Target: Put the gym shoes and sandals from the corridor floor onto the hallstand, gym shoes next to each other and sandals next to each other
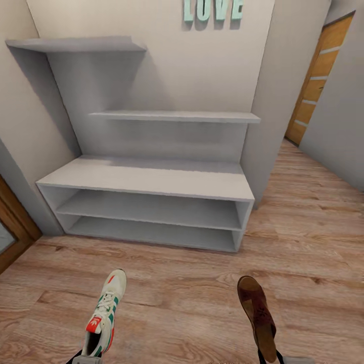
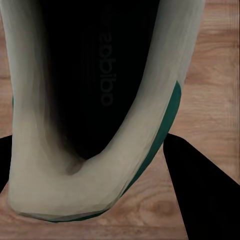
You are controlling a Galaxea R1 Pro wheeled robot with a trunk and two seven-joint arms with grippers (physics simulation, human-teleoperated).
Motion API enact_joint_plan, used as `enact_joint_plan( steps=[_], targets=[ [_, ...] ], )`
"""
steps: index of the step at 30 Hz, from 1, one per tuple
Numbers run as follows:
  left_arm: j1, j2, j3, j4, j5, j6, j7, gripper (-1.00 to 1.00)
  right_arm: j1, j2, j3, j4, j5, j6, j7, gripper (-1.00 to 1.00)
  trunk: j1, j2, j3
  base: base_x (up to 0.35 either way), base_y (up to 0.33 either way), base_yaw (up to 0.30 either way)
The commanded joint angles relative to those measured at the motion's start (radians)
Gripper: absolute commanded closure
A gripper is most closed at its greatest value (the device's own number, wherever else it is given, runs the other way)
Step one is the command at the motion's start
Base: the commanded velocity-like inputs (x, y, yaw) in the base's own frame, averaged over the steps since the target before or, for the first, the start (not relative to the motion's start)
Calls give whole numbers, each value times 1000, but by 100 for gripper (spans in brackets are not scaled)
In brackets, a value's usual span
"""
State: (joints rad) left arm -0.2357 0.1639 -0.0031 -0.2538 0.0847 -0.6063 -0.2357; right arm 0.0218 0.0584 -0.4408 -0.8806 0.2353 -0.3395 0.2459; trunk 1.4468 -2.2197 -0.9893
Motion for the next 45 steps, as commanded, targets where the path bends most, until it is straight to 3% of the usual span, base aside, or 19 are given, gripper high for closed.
enact_joint_plan(
  steps=[1,8,19,28,45],
  targets=[
    [0,0,0,1,9,-1,-9,100,0,1,-6,-1,2,-1,7,100,0,0,-1,0,0,-261],
    [0,0,0,1,9,-1,-9,100,0,1,-6,-2,2,-1,7,100,0,0,-1,0,0,-243],
    [0,0,0,1,9,-1,-9,100,0,1,-5,-3,2,-1,7,100,0,0,-1,-1,1,-37],
    [0,0,0,1,9,-1,-9,100,0,1,-5,-3,2,-1,7,100,0,0,-1,-169,159,-158],
    [0,0,0,1,9,-1,-9,100,0,1,-4,-6,3,0,6,100,0,0,-1,-63,59,-15]
  ],
)
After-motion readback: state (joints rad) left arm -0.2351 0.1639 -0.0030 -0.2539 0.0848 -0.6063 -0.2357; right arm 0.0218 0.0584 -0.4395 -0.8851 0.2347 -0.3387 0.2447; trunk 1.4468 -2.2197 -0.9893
